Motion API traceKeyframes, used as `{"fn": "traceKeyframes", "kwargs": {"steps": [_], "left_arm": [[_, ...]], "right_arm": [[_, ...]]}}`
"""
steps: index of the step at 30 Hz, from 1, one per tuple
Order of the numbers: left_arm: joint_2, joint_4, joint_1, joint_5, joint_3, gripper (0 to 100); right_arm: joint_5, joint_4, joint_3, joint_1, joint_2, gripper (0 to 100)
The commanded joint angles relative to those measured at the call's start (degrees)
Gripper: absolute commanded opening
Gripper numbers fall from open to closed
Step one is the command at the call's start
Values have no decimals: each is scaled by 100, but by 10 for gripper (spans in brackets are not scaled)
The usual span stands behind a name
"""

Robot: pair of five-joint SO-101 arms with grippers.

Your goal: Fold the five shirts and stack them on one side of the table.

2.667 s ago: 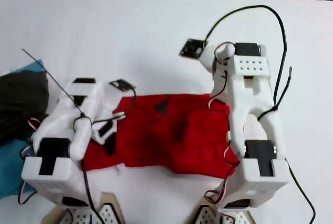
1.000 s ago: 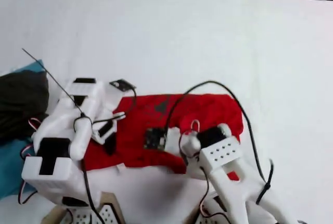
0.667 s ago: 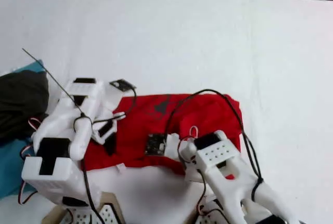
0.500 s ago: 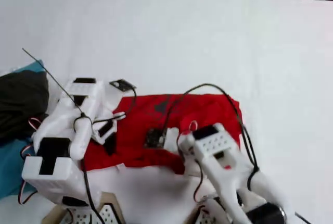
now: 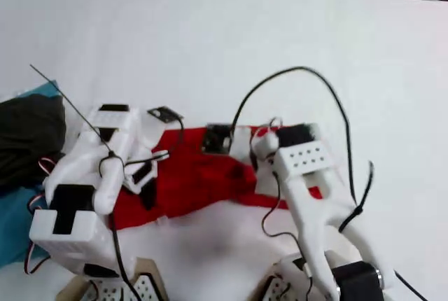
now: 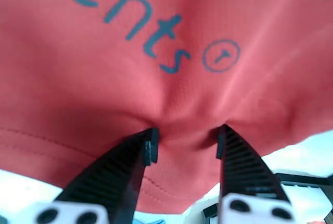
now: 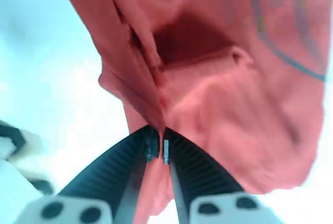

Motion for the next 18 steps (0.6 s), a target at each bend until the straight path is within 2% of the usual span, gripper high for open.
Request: {"fn": "traceKeyframes", "kwargs": {"steps": [1,5,9,12,14,18], "left_arm": [[0,-26,26,9,-40,215],[0,-26,53,9,-40,215],[0,-26,44,9,-40,215],[0,-26,35,9,-40,215],[0,-26,35,9,-48,215],[0,-26,35,0,-48,215]], "right_arm": [[334,-101,-703,303,13,22],[352,-875,-756,382,207,23],[334,-1174,-835,382,848,28],[-44,-1174,-1064,462,1200,94],[-264,-866,-1204,497,1209,139],[-62,549,-1213,321,752,111]]}}
